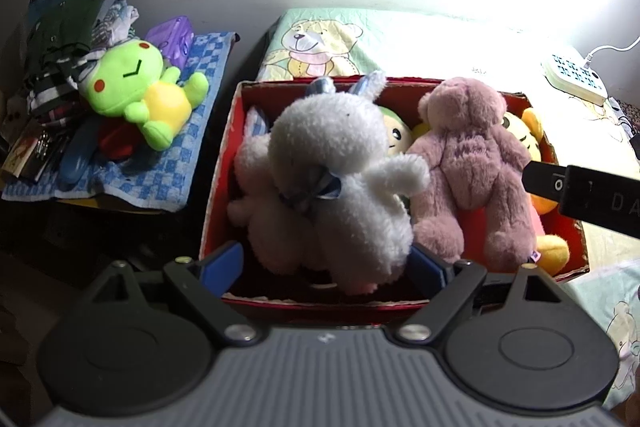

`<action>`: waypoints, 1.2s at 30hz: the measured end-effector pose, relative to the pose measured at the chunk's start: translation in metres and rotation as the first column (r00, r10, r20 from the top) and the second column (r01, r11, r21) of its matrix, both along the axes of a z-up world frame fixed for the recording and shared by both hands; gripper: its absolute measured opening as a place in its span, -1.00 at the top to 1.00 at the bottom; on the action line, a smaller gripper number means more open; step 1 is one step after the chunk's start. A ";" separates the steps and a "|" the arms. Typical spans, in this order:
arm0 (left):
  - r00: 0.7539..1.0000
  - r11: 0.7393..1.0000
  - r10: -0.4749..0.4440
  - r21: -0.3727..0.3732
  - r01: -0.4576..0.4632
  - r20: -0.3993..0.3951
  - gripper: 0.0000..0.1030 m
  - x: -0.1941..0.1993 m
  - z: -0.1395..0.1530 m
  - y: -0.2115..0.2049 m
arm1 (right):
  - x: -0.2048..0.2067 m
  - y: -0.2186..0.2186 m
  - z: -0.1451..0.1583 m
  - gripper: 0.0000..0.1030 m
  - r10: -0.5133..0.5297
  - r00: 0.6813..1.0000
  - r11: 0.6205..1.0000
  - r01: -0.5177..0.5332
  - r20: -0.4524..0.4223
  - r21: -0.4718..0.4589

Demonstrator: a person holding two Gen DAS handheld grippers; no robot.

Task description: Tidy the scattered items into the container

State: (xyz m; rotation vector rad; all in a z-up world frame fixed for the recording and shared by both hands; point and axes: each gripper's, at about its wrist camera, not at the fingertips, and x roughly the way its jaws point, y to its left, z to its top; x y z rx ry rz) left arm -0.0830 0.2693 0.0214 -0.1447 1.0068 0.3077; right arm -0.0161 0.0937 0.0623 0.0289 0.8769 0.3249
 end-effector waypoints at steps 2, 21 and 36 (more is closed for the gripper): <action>1.000 1.000 -0.001 0.002 0.001 0.003 -0.70 -0.001 0.000 0.000 | 0.000 0.001 0.000 -0.76 -0.004 1.000 1.000 0.004 0.004 -0.009; 0.994 0.998 -0.020 -0.060 0.027 0.105 -0.70 -0.017 0.009 0.018 | -0.001 0.020 0.003 -0.76 0.015 1.000 0.999 -0.014 0.020 -0.041; 0.991 0.996 -0.028 -0.076 0.038 0.134 -0.70 -0.017 0.006 0.033 | 0.002 0.035 0.001 -0.76 0.033 0.999 0.998 -0.032 0.015 -0.050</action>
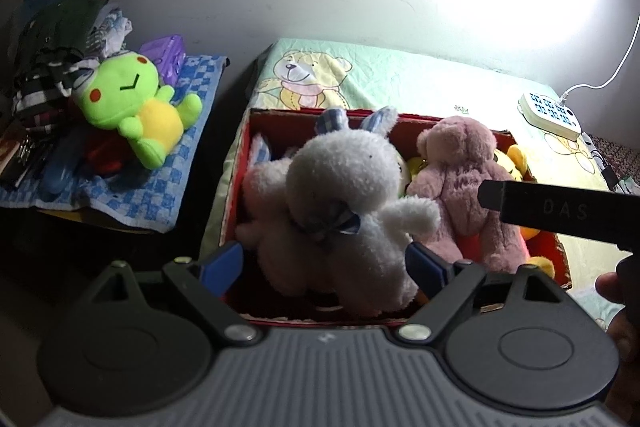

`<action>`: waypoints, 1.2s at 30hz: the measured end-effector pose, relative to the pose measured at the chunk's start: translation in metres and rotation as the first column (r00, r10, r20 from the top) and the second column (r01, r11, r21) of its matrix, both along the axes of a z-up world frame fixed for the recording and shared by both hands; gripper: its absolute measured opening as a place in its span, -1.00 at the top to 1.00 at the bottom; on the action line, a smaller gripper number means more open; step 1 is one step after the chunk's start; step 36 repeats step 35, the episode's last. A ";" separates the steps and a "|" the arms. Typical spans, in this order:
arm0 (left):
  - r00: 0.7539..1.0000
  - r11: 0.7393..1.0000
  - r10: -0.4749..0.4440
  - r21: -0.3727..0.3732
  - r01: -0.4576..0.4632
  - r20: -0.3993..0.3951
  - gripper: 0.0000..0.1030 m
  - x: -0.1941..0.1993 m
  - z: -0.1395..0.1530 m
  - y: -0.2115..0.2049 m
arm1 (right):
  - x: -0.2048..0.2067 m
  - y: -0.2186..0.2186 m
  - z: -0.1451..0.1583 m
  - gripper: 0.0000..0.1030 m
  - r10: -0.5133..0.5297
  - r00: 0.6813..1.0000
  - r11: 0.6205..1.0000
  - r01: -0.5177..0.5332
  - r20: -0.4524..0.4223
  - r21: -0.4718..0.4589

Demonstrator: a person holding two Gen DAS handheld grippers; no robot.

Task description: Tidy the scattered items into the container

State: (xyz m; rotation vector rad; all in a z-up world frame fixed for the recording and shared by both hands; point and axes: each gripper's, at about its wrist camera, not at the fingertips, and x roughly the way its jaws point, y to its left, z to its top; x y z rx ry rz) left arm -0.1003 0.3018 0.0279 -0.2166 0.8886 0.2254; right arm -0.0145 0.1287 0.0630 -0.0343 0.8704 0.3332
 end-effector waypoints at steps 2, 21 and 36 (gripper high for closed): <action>1.000 1.000 -0.001 -0.004 0.001 -0.005 -0.70 0.002 -0.001 0.001 | 0.001 0.000 0.000 -0.76 -0.001 1.000 1.000 0.001 -0.001 0.000; 0.999 0.998 -0.021 -0.057 0.018 -0.050 -0.70 0.026 -0.008 -0.008 | 0.003 -0.017 0.000 -0.76 -0.049 0.999 0.998 0.049 -0.015 0.031; 1.000 1.000 0.003 0.024 -0.003 -0.013 -0.70 0.019 0.003 -0.019 | -0.003 -0.023 0.004 -0.76 -0.059 0.998 0.997 0.059 -0.005 0.051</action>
